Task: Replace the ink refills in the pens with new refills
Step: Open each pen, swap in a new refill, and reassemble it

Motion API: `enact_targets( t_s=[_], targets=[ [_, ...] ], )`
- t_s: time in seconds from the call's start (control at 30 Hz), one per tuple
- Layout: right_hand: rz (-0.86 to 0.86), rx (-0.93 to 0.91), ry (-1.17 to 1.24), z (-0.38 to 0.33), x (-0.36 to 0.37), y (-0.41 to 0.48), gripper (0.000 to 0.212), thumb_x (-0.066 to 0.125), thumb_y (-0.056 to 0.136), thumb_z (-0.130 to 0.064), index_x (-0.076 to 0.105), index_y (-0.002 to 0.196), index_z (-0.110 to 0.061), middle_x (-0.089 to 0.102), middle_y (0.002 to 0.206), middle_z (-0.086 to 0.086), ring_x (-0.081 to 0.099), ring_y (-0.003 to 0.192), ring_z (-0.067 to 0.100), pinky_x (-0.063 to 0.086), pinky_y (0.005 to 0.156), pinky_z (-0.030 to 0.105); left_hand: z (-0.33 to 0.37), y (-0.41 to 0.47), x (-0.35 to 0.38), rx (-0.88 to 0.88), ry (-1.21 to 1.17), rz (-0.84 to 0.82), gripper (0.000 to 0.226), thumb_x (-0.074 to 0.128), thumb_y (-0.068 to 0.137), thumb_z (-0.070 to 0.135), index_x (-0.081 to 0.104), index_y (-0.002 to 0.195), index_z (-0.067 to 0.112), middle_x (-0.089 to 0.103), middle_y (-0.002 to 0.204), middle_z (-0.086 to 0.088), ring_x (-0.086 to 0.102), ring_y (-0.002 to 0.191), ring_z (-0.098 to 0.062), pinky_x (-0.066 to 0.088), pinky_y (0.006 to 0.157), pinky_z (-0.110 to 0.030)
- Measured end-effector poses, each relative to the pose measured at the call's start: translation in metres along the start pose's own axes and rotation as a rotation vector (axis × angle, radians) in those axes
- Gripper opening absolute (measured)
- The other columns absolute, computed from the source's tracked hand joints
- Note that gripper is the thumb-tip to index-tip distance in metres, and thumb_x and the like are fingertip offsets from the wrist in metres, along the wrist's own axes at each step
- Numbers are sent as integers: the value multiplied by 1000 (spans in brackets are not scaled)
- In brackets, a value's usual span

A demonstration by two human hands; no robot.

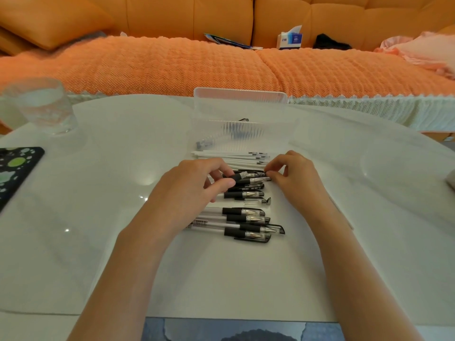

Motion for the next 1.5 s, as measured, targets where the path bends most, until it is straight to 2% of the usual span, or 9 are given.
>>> enact_targets(
  t_s=[0.13, 0.2, 0.4, 0.57, 0.73, 1.2, 1.5],
  targets=[
    [-17, 12, 43, 2, 1, 0, 7, 65, 85, -11, 65, 83, -18, 55, 86, -5, 44, 69, 4, 35, 71, 22, -1, 0, -2, -9, -2, 13, 8, 60, 88, 38, 63, 95, 37, 63, 82, 17, 61, 64, 2, 38, 59, -18],
    [-15, 30, 65, 3, -2, 0, 9, 64, 85, -10, 64, 82, -18, 57, 84, -7, 45, 67, 0, 33, 64, 18, -2, 0, -3, -12, -9, 21, 7, 60, 88, 37, 63, 94, 36, 63, 82, 16, 61, 64, 1, 40, 60, -19],
    [99, 71, 250, 8, -26, -3, 12, 57, 90, -4, 61, 86, -15, 61, 75, -6, 52, 67, -1, 38, 59, 4, -4, 0, -10, -24, -53, 84, 5, 57, 91, 35, 60, 95, 35, 63, 84, 16, 63, 71, -2, 47, 65, -24],
    [113, 57, 370, 4, -41, -10, 15, 53, 93, -6, 59, 86, -18, 63, 78, -2, 54, 68, 3, 43, 66, 15, -11, 1, -20, -49, -106, 169, 6, 51, 95, 29, 55, 99, 31, 66, 84, 15, 63, 73, -2, 49, 69, -27],
    [73, 32, 451, 0, -43, -13, 23, 52, 93, -5, 56, 82, -24, 62, 75, -4, 52, 61, -4, 43, 62, 10, -18, 1, -29, -71, -133, 235, 7, 48, 97, 24, 53, 99, 28, 67, 84, 13, 64, 76, -4, 53, 78, -38],
    [37, -9, 429, -9, -43, -16, 23, 53, 92, -5, 57, 81, -25, 62, 74, -5, 52, 61, -4, 42, 64, 12, -18, -1, -34, -65, -152, 250, 8, 53, 95, 22, 55, 95, 30, 67, 82, 14, 64, 79, -5, 52, 81, -35],
    [27, -6, 407, -7, -43, -16, 22, 54, 92, -6, 58, 81, -24, 61, 74, -4, 53, 65, 1, 42, 66, 15, -17, 0, -34, -59, -134, 246, 8, 54, 94, 23, 56, 95, 30, 67, 82, 14, 64, 78, -4, 52, 81, -39]
  ],
)
Point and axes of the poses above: each hand's wrist, its own y-axis towards the middle knuckle, its own x-axis out of the palm, z = x × y, the point moved 7 cm from there along y, towards the middle knuckle
